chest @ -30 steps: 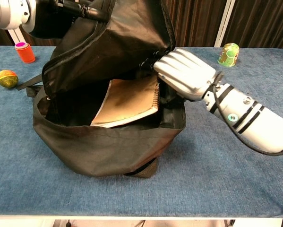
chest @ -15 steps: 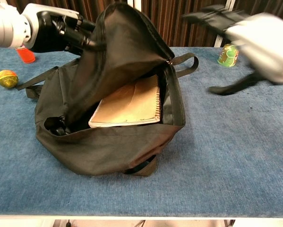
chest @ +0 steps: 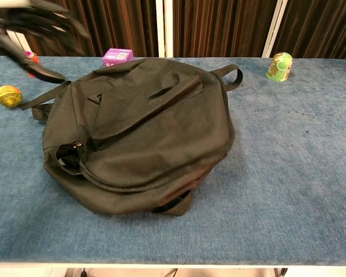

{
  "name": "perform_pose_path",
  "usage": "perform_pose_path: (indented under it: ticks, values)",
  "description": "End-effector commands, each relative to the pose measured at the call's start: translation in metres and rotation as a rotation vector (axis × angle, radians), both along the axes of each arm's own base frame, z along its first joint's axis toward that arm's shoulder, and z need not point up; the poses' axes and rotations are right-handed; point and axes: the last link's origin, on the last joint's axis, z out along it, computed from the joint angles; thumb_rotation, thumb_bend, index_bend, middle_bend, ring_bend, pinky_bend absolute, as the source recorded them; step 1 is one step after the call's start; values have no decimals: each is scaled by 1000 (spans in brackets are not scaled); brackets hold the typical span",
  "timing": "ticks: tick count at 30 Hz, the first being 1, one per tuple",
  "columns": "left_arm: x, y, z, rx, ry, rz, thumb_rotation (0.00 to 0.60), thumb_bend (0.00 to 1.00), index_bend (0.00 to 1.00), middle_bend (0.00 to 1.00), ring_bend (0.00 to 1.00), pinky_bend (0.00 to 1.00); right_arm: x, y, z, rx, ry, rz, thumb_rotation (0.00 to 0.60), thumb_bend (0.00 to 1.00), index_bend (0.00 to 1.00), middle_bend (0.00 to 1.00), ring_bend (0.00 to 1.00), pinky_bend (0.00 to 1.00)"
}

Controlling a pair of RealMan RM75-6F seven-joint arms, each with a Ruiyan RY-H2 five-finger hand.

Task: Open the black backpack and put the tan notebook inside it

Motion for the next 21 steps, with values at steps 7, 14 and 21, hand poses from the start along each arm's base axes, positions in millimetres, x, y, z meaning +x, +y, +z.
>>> perform_pose_path:
  ticks: [7, 14, 21]
  values:
    - [-125, -41, 70, 393, 344, 200, 600, 112, 303, 323, 254, 254, -27, 21, 22, 128, -187, -308, 600, 207, 15, 154, 47, 226]
    - [-171, -89, 88, 451, 503, 298, 600, 112, 251, 220, 155, 212, -23, 44, 36, 145, -214, -339, 600, 228, 0, 68, 0, 103]
    - [-177, -141, 92, 466, 520, 331, 600, 112, 251, 220, 155, 205, -18, 62, 37, 126, -220, -301, 600, 235, 0, 77, 0, 99]
